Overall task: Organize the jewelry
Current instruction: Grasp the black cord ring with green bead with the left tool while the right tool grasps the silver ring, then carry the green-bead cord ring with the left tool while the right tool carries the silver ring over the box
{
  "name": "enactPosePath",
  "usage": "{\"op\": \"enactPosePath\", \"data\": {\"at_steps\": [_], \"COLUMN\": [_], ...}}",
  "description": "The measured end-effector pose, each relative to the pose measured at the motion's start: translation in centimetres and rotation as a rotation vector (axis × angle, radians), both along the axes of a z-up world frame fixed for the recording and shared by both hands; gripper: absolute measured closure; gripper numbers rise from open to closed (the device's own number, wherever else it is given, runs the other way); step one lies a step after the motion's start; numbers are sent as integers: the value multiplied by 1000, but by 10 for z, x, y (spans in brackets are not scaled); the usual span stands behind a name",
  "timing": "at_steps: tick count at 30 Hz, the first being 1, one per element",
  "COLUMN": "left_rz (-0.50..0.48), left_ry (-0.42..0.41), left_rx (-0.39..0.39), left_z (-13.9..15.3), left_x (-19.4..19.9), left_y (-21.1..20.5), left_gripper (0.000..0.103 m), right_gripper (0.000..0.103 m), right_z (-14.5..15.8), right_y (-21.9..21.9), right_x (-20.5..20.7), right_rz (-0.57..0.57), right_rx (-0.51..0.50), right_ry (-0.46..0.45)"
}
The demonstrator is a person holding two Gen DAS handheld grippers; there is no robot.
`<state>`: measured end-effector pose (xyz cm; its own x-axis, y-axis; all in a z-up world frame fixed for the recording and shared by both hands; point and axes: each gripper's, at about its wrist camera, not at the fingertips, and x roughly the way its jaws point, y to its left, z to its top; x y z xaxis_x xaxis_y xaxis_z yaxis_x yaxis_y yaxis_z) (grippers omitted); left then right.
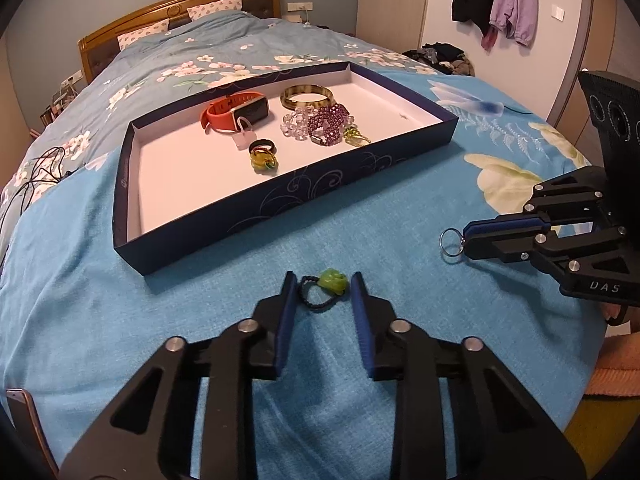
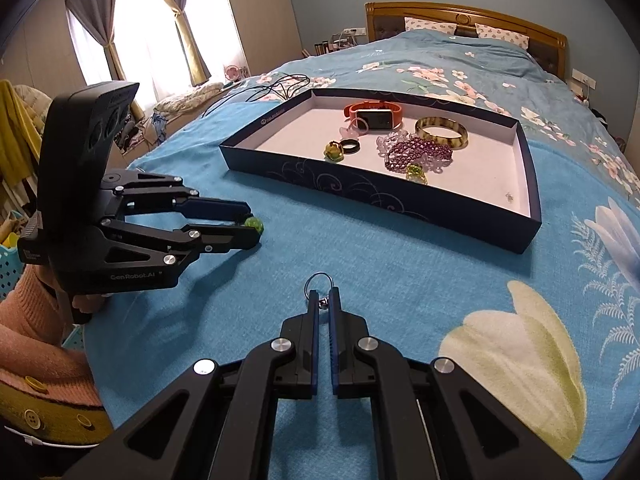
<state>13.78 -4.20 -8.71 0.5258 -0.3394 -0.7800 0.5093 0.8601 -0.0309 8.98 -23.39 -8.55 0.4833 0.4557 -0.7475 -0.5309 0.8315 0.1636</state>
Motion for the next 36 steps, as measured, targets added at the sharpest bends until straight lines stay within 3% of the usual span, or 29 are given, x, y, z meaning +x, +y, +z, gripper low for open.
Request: {"op": "enactPosePath", "data": {"at_steps": [21, 36], "left_rz": [44, 59], "left_ry": [-18, -104], "left_rx": [-54, -124], "left_z": [9, 45], "left_x": [-11, -12], "left_y": [6, 11], "left_gripper": [81, 81], "right_gripper": [100, 100], "right_z": [9, 30], "right_y": [-12, -21], "right_x": [3, 19], "right_rz": [-40, -78], "right_rx": [64, 98], "right_ry": [-36, -104]}}
